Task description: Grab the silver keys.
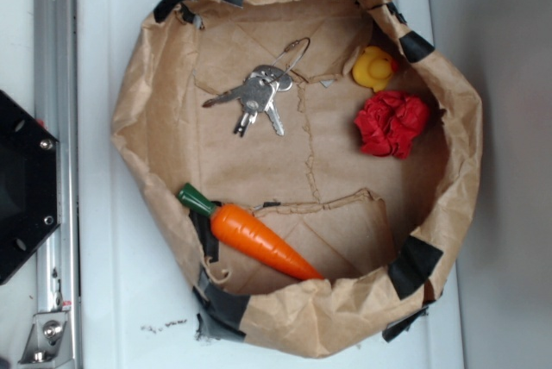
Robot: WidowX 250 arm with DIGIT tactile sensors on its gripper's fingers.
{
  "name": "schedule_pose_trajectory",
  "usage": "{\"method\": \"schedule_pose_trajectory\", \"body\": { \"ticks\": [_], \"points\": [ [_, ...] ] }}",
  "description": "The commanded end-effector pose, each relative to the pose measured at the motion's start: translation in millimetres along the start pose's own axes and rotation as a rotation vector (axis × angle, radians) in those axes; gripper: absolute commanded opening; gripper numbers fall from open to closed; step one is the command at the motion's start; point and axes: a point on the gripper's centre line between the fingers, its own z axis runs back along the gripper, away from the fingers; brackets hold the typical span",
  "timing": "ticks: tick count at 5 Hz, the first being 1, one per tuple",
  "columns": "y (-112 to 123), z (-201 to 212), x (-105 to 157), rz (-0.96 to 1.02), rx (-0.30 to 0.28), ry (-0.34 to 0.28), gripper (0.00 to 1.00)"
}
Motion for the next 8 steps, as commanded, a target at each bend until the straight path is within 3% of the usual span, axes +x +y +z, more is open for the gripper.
{"method": "schedule_pose_trajectory", "body": {
  "ticks": [1,2,3,4,5,6,7,8],
  "points": [
    [0.0,0.0,0.0,0.000,0.000,0.000,1.00],
    [-5.8,-20.8,48.1,0.165,0.034,-0.107,1.00],
    [5.3,-45.2,97.1,0.294,0.050,-0.151,1.00],
    [16.8,-69.3,126.4,0.345,0.079,-0.204,1.00],
    [37.1,-98.2,132.0,0.375,0.126,-0.245,1.00],
    [60.9,-113.1,128.5,0.442,0.151,-0.240,1.00],
    [77.9,-134.2,126.2,0.471,0.213,-0.226,1.00],
    [89.1,-150.1,127.2,0.519,0.223,-0.194,1.00]
  ]
}}
